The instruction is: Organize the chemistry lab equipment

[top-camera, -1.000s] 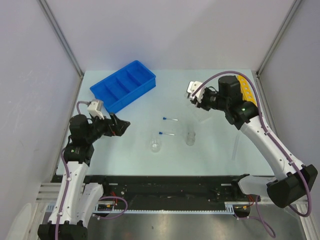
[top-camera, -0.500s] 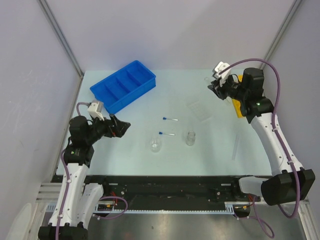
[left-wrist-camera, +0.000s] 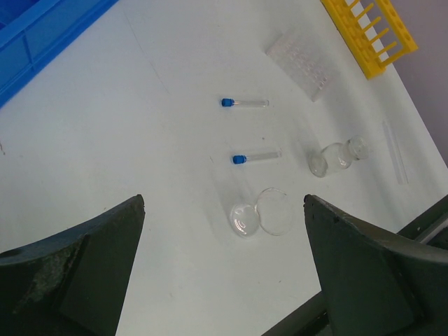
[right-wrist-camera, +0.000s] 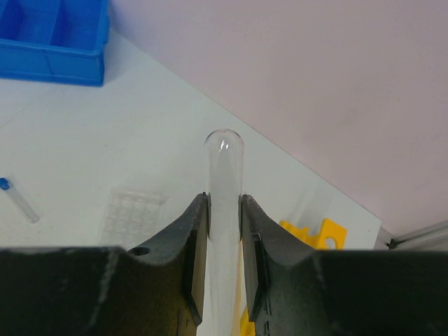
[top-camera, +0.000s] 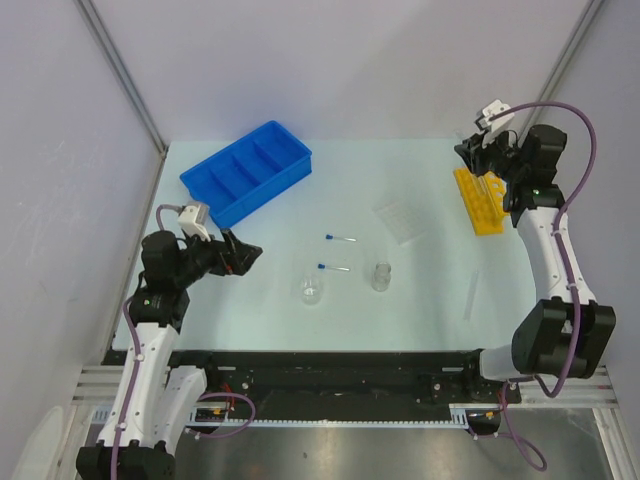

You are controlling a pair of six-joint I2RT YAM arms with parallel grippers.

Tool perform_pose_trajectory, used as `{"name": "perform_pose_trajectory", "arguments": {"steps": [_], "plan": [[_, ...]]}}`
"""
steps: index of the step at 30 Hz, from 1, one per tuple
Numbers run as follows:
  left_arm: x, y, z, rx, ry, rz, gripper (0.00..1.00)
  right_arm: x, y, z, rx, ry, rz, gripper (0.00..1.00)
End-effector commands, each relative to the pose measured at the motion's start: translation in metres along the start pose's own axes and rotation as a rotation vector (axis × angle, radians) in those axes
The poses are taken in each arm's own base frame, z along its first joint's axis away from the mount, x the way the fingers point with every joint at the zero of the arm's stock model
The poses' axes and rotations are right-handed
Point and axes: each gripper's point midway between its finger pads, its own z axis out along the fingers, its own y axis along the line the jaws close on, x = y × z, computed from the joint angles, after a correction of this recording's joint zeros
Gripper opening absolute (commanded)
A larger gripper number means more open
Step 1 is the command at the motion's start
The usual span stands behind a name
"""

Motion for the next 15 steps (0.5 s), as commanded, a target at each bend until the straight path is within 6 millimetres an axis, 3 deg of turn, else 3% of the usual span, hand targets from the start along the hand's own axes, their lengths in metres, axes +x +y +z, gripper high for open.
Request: {"name": "perform_pose_trajectory", "arguments": {"steps": [1,5,7,8,14,15], "plan": [[-0.004,-0.002,0.0,0.021,-0.017,0.034,1.0,-0.022,-0.027,0.005,0.032,-0.098,-0.029,0.24],[-0.002,0.0,0.002,0.019,-0.009,0.028,1.0,-0.012,-0.048,0.017,0.04,-0.103,0.024,0.24],[-0.001,0.0,0.003,0.02,-0.005,0.025,1.0,-0.017,-0.062,0.018,0.059,-0.126,0.022,0.24],[-0.001,0.001,0.003,0.019,-0.002,0.022,1.0,-0.008,-0.065,0.025,0.055,-0.118,0.049,0.24],[0.0,0.002,0.005,0.02,0.004,0.016,1.0,-0.011,-0.09,0.043,0.06,-0.168,0.09,0.24],[0.0,0.002,0.005,0.022,0.003,0.015,1.0,-0.001,-0.093,0.051,0.057,-0.161,0.11,0.24]]}}
